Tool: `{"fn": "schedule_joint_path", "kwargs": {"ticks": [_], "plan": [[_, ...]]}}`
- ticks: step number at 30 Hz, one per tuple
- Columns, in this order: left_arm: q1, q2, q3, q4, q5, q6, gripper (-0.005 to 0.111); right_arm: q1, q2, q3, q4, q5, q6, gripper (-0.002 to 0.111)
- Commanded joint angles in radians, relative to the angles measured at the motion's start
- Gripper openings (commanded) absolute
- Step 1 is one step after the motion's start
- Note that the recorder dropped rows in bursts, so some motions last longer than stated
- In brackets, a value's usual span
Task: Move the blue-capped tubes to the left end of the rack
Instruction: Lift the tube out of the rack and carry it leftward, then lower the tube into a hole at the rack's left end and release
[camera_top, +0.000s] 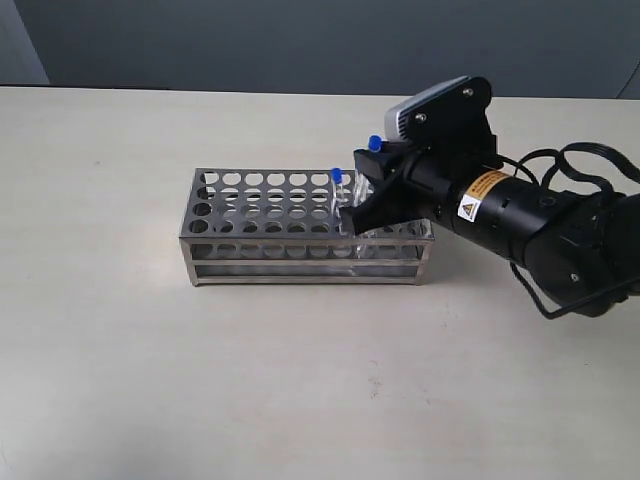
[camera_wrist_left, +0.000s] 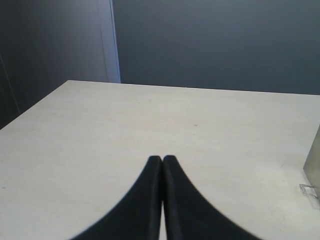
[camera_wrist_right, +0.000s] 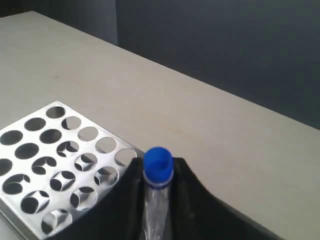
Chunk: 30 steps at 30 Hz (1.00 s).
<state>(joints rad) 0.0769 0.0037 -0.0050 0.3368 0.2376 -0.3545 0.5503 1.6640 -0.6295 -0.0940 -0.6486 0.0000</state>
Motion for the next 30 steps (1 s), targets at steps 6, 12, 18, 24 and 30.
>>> {"fn": "schedule_joint_path", "kwargs": {"ticks": [6,12,18,24,30], "plan": [[-0.007,-0.004,0.003,-0.003,-0.005,-0.001,0.0,-0.001,-0.01,-0.108,-0.189,-0.013,0.081,0.0],[-0.007,-0.004,0.003,-0.003,-0.005,-0.001,0.0,-0.001,0.084,-0.353,-0.522,0.055,0.417,0.0],[-0.007,-0.004,0.003,-0.006,-0.005,-0.001,0.0,-0.001,0.247,-0.539,-0.684,0.057,0.584,0.0],[-0.007,-0.004,0.003,-0.006,-0.005,-0.001,0.0,0.028,0.354,-0.682,-0.83,0.089,0.739,0.0],[-0.007,-0.004,0.003,-0.006,-0.005,-0.001,0.0,0.101,0.405,-0.761,-0.884,0.249,0.77,0.0]]}}
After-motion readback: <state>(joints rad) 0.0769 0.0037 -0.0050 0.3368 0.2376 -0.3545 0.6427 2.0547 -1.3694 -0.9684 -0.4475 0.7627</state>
